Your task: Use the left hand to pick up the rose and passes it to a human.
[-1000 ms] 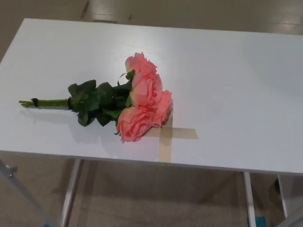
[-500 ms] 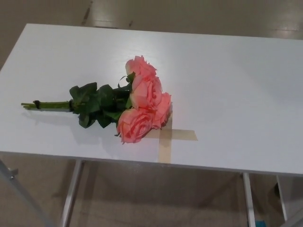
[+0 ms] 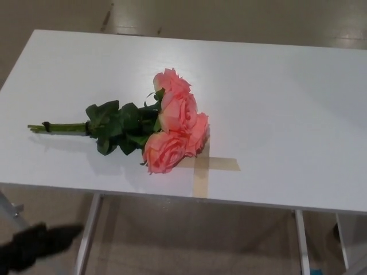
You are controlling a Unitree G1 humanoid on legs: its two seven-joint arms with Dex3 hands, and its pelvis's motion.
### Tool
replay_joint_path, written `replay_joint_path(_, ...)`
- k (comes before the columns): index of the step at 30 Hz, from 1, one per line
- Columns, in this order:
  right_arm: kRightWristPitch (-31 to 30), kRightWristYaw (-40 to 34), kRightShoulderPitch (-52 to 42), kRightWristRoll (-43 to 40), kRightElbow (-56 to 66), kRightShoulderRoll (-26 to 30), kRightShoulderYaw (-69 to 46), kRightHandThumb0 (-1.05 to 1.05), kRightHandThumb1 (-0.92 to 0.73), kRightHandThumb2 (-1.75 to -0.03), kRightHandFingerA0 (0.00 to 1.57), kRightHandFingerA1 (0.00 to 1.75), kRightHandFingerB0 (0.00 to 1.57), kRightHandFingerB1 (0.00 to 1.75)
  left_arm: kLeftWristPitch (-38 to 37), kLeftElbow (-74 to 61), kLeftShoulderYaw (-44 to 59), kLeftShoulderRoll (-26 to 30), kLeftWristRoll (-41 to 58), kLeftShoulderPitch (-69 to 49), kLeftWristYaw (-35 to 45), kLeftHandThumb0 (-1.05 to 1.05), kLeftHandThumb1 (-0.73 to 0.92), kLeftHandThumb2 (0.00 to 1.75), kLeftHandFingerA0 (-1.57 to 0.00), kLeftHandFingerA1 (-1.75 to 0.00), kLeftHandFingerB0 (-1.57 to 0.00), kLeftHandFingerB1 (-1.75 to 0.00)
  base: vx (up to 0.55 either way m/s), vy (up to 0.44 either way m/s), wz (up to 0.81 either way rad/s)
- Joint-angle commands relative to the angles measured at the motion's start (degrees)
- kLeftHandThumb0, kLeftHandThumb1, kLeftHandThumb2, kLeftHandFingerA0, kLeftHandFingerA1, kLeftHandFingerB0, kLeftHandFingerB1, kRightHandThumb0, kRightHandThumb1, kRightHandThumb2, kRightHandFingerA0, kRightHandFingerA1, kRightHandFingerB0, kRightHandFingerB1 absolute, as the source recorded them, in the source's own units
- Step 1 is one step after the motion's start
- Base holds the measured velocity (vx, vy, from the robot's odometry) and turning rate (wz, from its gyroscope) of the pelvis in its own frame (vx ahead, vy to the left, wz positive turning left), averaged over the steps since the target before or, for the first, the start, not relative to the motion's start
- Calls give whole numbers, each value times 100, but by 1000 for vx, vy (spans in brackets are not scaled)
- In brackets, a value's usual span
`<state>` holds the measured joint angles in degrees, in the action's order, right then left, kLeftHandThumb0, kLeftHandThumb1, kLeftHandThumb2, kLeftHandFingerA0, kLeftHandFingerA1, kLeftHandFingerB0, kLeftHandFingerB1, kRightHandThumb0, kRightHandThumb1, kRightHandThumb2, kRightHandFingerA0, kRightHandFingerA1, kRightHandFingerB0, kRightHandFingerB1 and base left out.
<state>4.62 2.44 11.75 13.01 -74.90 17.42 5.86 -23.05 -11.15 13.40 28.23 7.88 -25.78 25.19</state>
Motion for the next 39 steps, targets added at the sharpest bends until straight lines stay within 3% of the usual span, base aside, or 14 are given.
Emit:
replay_joint_path(1,1,-22,-192,143,-98,70,97,-34,-69,-60,64,44,49,38,57,-1814,644,340,1097,683,-47,-50,40,53,-33,-36,-33,-35,0,0,0)
replay_joint_path(2,1,-23,-191,138,-98,71,102,-34,-69,-60,64,44,49,38,101,-1845,664,318,1099,688,-25,-50,40,53,-33,-36,-33,-35,0,0,0)
replay_joint_path(3,-4,-11,-180,127,-94,72,100,-34,-69,-60,64,44,48,38,361,-1760,599,419,889,1067,-56,-26,17,80,-9,-53,-11,-52,0,0,0)
replay_joint_path(10,-10,4,-153,92,-93,83,88,-34,-69,-60,64,44,48,38,998,-1492,371,553,327,2147,-77,-28,17,80,-6,-52,-8,-51,0,0,1)
replay_joint_path(11,18,13,-162,59,-92,73,59,-34,-69,-60,64,44,49,38,1035,-1084,132,612,-84,2809,-138,-63,38,66,-12,-34,-15,-37,0,0,-7)
replay_joint_path(12,23,26,-144,55,-85,95,54,-41,-60,-79,59,54,45,48,1235,-930,21,706,-263,3102,-130,-32,17,80,0,-48,0,-47,0,0,11)
replay_joint_path(15,20,54,-102,27,-81,107,20,-41,-60,-79,59,54,45,48,1404,-535,-182,809,-504,3603,-111,-32,18,80,0,-49,0,-47,0,0,0)
replay_joint_path(16,24,57,-103,22,-81,109,12,-41,-60,-79,59,54,45,48,1458,-422,-254,837,-572,3746,-102,-63,39,69,-7,-29,-9,-36,0,0,0)
replay_joint_path(22,5,66,-43,-2,-95,116,-43,-35,-70,-60,65,43,49,38,1971,707,-977,930,-1138,4966,-49,-56,36,76,-2,-15,-3,-34,0,0,0)
replay_joint_path(23,-13,46,-30,12,-102,107,-36,-41,-60,-79,59,54,45,49,2030,1053,-1204,915,-1365,5242,-74,-54,35,74,0,-13,-1,-28,0,0,0)
replay_joint_path(26,-36,0,1,57,-113,100,-4,-41,-60,-80,59,54,45,49,2291,1677,-1748,903,-1940,5790,-136,-46,41,53,0,-11,0,-25,0,0,0)
replay_joint_path(31,-63,8,20,55,-114,101,4,-41,-60,-80,59,54,46,49,2937,2192,-2468,767,-2629,6319,-218,-27,23,61,0,-12,0,-21,0,0,0)
replay_joint_path(32,-60,2,26,40,-108,105,-11,-35,-70,-60,65,43,49,38,3071,2299,-2624,714,-2765,6448,-236,-18,43,55,0,-4,0,-16,0,0,0)
replay_joint_path(39,-42,25,39,2,-95,114,-45,-36,-70,-60,65,43,49,37,3737,2811,-3342,458,-3313,6845,-210,-21,47,54,0,-3,0,-15,0,0,0)
